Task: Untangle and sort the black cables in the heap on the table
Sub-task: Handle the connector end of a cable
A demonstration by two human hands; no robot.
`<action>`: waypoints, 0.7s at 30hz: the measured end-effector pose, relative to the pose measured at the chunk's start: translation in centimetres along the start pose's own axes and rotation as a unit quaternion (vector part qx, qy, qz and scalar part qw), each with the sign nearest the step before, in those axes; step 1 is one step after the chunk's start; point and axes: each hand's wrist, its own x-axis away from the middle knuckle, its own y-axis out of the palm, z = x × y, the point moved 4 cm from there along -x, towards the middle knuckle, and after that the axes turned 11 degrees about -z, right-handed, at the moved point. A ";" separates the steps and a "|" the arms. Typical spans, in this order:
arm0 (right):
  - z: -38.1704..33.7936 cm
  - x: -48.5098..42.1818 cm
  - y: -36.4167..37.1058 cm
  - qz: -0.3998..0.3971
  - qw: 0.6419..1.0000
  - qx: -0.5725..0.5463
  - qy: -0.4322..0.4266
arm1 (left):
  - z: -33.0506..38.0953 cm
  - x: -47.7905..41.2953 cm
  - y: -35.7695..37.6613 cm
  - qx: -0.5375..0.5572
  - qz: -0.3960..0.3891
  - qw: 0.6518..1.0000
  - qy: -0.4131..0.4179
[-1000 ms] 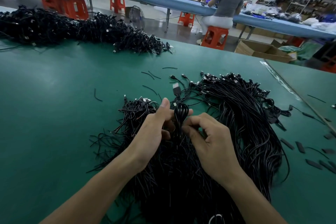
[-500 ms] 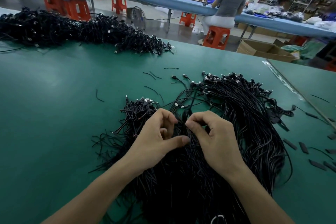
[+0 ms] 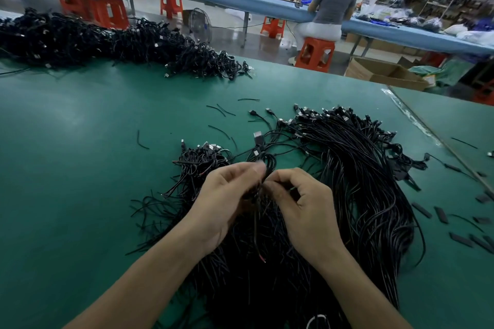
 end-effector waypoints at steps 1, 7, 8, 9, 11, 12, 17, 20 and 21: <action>0.3 0.1 0.1 -0.008 1.000 -0.017 0.012 | 0.0 0.0 -0.2 -0.019 -0.008 1.000 0.013; 2.8 0.0 0.0 -0.126 0.975 -0.106 0.146 | 1.5 -0.2 -1.2 -0.256 -0.048 0.963 0.073; 3.4 -0.1 -0.3 -0.133 0.969 -0.118 0.171 | 2.0 -0.5 -1.3 -0.316 -0.043 0.944 0.082; 4.2 -0.1 -0.8 -0.127 0.965 -0.118 0.195 | 2.6 -0.9 -1.7 -0.369 -0.019 0.925 0.089; 6.4 -0.3 -2.2 -0.100 0.963 -0.026 0.250 | 4.1 -1.6 -3.3 -0.442 0.069 0.890 0.092; 7.7 -0.2 -3.1 -0.093 0.955 0.065 0.275 | 4.8 -1.9 -4.2 -0.463 0.111 0.874 0.092; 12.4 0.9 -4.4 -0.116 0.858 0.320 0.384 | 4.6 -3.8 -8.1 -0.582 0.200 0.788 0.021; 13.6 1.3 -3.4 -0.116 0.839 0.359 0.393 | 3.1 -4.6 -9.0 -0.604 0.216 0.766 -0.027; 13.8 1.2 -3.4 -0.105 0.840 0.361 0.392 | 2.8 -4.7 -9.1 -0.607 0.224 0.762 -0.035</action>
